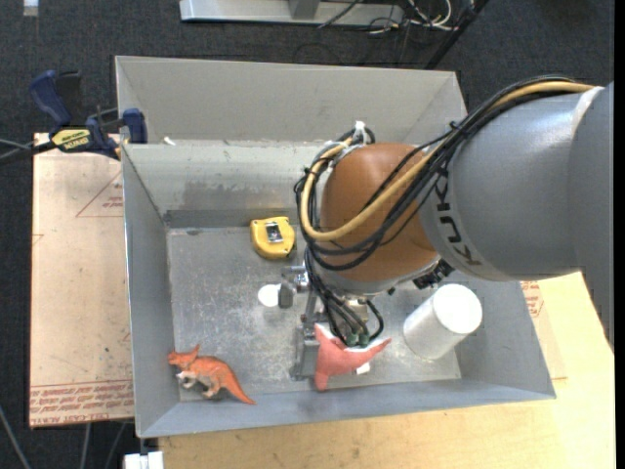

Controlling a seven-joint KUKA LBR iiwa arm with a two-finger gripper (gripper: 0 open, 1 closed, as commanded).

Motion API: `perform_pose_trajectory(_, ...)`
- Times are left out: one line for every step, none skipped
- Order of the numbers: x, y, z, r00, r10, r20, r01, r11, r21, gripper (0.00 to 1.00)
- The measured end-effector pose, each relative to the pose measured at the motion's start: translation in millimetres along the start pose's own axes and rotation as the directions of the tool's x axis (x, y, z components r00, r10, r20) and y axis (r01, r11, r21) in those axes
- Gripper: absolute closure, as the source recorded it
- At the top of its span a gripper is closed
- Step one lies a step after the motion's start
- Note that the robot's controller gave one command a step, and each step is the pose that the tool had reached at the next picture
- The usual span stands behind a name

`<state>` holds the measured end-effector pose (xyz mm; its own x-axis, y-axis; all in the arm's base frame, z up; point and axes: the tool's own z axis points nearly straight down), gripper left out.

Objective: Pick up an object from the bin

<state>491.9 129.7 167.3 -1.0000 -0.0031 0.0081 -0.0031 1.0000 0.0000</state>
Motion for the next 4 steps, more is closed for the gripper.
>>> perform_pose_trajectory(-1.9,-1,-4,1.0,0.003,0.007,-0.003,1.0,-0.001,0.0)
perform_pose_trajectory(-41.9,-33,14,1.0,-0.013,0.01,0.013,1.0,-0.005,0.0)
perform_pose_trajectory(-33.4,-56,70,0.999,0.046,0.017,-0.046,0.999,-0.001,0.0)
perform_pose_trajectory(-13.6,-76,95,0.985,0.171,-0.006,-0.171,0.985,-0.005,0.0)
